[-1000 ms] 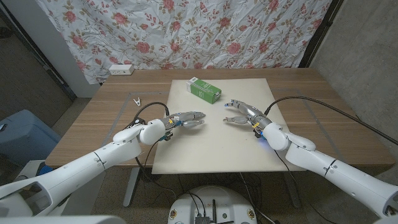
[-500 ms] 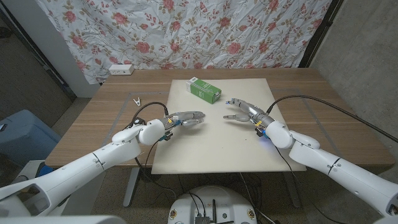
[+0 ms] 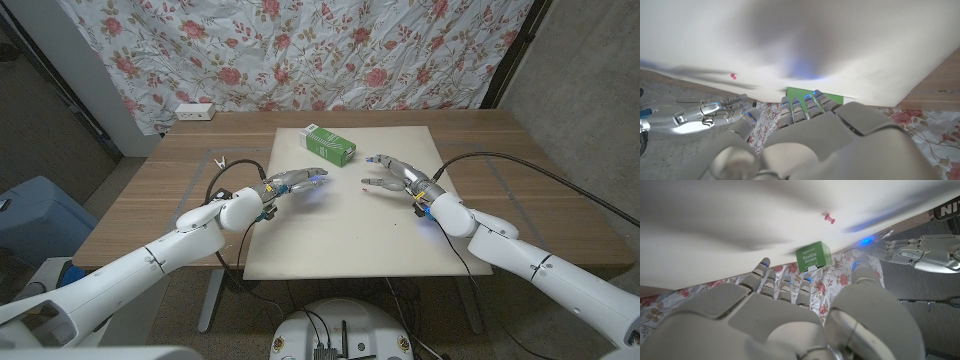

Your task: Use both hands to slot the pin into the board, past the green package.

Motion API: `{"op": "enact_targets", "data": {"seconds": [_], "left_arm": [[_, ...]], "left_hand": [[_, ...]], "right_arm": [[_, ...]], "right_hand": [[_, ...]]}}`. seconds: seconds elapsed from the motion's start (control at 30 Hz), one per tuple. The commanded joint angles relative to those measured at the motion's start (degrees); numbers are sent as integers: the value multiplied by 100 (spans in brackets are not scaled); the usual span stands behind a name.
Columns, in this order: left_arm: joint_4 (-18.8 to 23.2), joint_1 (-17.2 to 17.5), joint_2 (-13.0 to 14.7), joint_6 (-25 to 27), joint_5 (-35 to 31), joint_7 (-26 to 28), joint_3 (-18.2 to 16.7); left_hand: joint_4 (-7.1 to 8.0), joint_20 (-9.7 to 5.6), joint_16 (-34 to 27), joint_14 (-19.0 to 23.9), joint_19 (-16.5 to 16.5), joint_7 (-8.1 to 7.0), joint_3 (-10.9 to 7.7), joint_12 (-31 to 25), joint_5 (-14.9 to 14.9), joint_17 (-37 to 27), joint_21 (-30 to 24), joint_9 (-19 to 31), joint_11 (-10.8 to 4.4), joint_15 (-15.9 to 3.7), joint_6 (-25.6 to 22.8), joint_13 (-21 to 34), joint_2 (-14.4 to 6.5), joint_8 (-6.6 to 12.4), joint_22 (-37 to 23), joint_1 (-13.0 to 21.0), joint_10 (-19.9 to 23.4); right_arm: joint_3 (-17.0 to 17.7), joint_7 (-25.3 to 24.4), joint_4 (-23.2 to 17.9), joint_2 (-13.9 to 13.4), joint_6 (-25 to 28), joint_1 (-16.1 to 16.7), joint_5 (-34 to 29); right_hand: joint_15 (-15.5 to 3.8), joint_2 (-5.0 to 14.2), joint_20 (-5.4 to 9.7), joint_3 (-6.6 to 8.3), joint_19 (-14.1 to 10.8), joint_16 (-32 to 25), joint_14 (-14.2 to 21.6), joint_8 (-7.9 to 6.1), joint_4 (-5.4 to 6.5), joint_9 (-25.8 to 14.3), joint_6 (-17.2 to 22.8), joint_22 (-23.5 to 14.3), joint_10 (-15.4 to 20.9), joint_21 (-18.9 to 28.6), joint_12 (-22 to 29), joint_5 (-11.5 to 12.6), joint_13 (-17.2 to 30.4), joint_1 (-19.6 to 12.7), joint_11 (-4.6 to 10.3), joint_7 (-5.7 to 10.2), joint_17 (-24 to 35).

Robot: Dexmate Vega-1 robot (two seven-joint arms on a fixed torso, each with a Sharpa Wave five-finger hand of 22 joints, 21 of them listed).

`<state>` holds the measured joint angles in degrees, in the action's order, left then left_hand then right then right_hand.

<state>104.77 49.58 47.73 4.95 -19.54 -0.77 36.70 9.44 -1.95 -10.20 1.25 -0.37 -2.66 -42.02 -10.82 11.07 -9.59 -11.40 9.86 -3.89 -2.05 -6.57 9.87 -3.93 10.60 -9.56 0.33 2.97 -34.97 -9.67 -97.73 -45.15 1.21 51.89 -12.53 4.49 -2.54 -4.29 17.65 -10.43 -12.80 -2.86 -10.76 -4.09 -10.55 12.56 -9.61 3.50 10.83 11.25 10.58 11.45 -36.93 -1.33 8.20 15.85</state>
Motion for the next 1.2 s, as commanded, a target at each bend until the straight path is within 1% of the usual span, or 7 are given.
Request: {"op": "enact_targets", "data": {"seconds": [0.03,0.37,0.53,0.63,0.8,1.0,1.2], "left_arm": [[24,300,-144,91,408,726,-409],[-235,550,-333,-211,1079,1313,-789],[-443,686,-570,-402,1356,1803,-969],[-515,731,-679,-430,1463,2026,-1043],[-744,712,-697,-770,1773,1983,-1124],[-1042,587,-704,-1027,2002,1897,-1176],[-1351,521,-795,-1321,2238,1875,-1208]], "left_hand": [[-11,-356,-32,55,93,7,-74,-40,4,-16,-46,20,-11,-76,-68,8,-638,24,-17,63,59],[-27,-330,-31,92,171,5,-96,-40,3,-14,-57,19,-18,-65,-102,8,-628,24,-17,71,84],[-36,-324,-33,125,248,24,-106,-49,1,-13,-72,19,-22,-60,-143,8,-616,30,-17,73,127],[-39,-322,-35,143,267,29,-111,-57,0,-14,-72,18,-14,-57,-163,8,-610,32,-17,73,160],[-41,-320,-30,148,273,41,-116,-56,-1,-15,-65,18,-6,-45,-177,8,-606,31,-17,72,174],[-39,-326,-24,146,267,80,-120,-47,-2,-17,-52,18,27,-31,-186,8,-601,26,-17,68,171],[-39,-323,-17,138,257,108,-123,-37,-3,-19,-39,17,42,-8,-170,8,-596,13,-18,65,161]], "right_arm": [[258,-258,-46,169,-2,205,443],[452,-188,46,206,-102,161,927],[561,-322,35,308,-71,193,1138],[579,-320,5,319,-12,179,1212],[623,-321,-61,355,150,162,1377],[678,-467,28,530,37,225,1643],[750,-368,-56,521,140,259,1962]], "right_hand": [[-45,79,55,8,-26,-34,49,19,56,-5,-54,-11,83,14,50,4,7,85,5,6,10],[-102,165,97,10,-70,-46,81,-7,73,-2,-16,-6,192,21,79,24,1,170,51,31,1],[-157,210,150,5,-111,-51,97,-19,89,0,16,-3,230,30,84,36,-4,231,64,30,-5],[-230,249,200,-15,-177,-57,120,-22,112,3,34,0,293,42,90,45,-16,322,165,30,-17],[-316,270,260,-41,-249,-58,145,-5,125,9,4,3,335,53,84,53,-31,413,197,-35,-36],[-380,339,340,-78,-253,-65,183,12,179,13,-35,5,288,31,39,65,-52,577,216,-151,-55],[-380,400,341,-96,-254,-66,194,10,226,14,-33,4,336,23,45,64,-61,685,206,-227,-61]]}}
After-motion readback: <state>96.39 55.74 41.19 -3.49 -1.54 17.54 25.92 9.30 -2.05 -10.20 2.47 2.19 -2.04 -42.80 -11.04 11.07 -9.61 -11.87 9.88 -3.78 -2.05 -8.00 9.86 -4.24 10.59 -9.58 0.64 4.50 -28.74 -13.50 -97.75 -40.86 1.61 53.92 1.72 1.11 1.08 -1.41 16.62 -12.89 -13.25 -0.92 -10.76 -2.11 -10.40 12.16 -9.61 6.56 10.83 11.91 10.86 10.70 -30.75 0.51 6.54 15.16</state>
